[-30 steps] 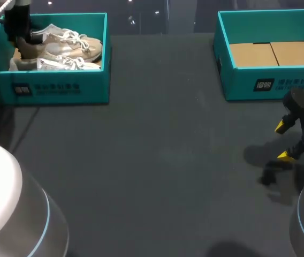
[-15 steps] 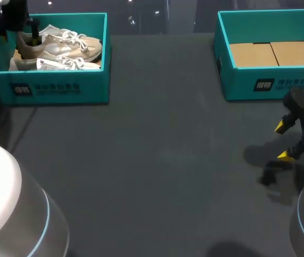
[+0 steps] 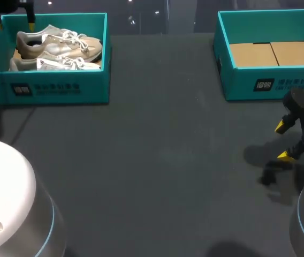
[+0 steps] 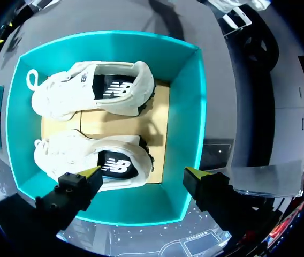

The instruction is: Take the shoe out of the shoebox, open the shoe tongue, remove and reinsert the insole, then place the shoe into the shoebox

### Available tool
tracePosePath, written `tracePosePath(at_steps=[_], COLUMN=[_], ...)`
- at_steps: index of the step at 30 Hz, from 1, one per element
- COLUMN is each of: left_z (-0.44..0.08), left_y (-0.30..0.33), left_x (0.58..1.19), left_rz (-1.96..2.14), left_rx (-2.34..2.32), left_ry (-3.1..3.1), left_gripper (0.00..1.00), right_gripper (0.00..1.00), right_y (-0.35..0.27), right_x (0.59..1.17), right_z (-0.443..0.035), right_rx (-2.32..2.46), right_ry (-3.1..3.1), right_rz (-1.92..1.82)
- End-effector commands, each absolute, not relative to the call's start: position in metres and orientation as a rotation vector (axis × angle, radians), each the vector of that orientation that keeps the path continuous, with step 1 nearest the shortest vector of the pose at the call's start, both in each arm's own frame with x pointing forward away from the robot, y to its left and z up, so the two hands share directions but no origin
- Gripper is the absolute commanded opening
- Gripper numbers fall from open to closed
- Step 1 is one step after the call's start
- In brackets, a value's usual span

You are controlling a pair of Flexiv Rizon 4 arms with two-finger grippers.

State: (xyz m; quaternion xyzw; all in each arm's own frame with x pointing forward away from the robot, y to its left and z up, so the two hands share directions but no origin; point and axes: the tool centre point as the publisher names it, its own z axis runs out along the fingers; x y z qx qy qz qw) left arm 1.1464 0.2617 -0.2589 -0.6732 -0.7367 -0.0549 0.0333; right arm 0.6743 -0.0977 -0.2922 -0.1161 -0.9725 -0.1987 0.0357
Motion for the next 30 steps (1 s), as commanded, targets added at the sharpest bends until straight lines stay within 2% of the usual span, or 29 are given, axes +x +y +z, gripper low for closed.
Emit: tracePosePath(at_steps=[1,5,18,30], left_z=[-0.229,-0.220,-0.220,-0.248], left_y=[0.261,0.262,0.262,0.246], left_x=[1.102,1.085,1.085,1.065], left_rz=[-0.193,-0.142,-0.142,-0.098], left_rx=[-2.097,-2.064,-2.064,-2.061], left_ry=[-2.275,-2.271,-2.271,-2.246], left_gripper=[1.00,1.00,1.00,1.00], right_gripper=[1.00,1.00,1.00,1.00], right_y=[-0.098,-0.098,-0.098,-0.098], right_x=[0.673,0.673,0.673,0.673], right_z=[-0.292,-0.292,-0.292,-0.292], right_rx=[-0.358,-0.358,-0.358,-0.358], right_ry=[-2.991,-2.991,-2.991,-2.991], right_rz=[-0.608,-0.608,-0.608,-0.608])
